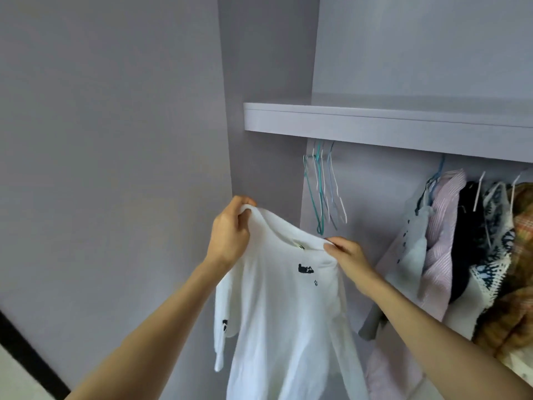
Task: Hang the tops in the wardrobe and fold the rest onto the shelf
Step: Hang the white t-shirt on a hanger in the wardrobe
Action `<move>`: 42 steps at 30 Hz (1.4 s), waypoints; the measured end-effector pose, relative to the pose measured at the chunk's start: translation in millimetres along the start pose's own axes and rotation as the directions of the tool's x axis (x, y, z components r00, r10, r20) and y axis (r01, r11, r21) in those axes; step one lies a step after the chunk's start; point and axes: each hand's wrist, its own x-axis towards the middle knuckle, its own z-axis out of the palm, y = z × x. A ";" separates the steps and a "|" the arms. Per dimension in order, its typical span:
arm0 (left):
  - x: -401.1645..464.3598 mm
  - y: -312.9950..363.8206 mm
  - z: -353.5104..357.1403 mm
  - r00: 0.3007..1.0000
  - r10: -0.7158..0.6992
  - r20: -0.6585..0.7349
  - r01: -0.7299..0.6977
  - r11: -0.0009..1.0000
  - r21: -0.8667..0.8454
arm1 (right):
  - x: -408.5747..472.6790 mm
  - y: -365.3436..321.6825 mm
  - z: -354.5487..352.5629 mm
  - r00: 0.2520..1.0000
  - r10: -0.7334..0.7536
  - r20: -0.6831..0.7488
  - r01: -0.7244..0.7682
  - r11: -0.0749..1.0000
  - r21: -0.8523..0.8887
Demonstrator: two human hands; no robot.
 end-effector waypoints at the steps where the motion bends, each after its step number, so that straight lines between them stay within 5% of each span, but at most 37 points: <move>1: 2.9 0.1 2.7 1.000 0.012 0.014 -0.012 1.000 0.001 | 6.5 0.5 -4.7 1.000 0.011 -0.026 -0.010 0.998 0.060; 7: 11.4 2.5 24.3 0.986 0.107 0.132 -0.102 0.994 -0.044 | 84.4 13.9 -33.7 0.945 -0.025 -0.325 -0.065 0.963 -0.262; 12: 17.3 -12.2 32.5 0.970 0.057 0.237 -0.066 0.997 0.032 | 136.3 19.9 -29.4 0.933 0.170 -0.318 -0.242 0.949 -0.201; 17: 20.5 -22.5 25.8 0.969 0.013 0.247 -0.036 0.995 0.090 | 151.9 20.1 -11.8 0.876 0.329 -0.353 -0.337 0.941 0.039; 32: 5.4 -29.5 21.4 0.981 -0.043 0.190 -0.018 0.952 0.306 | 107.5 12.9 -34.1 0.866 0.267 -0.422 -0.274 0.961 0.045; 42: -11.9 -18.8 37.7 0.962 -0.114 0.248 0.081 0.987 0.139 | 78.5 7.3 -76.0 0.866 0.255 -0.430 -0.249 0.966 0.071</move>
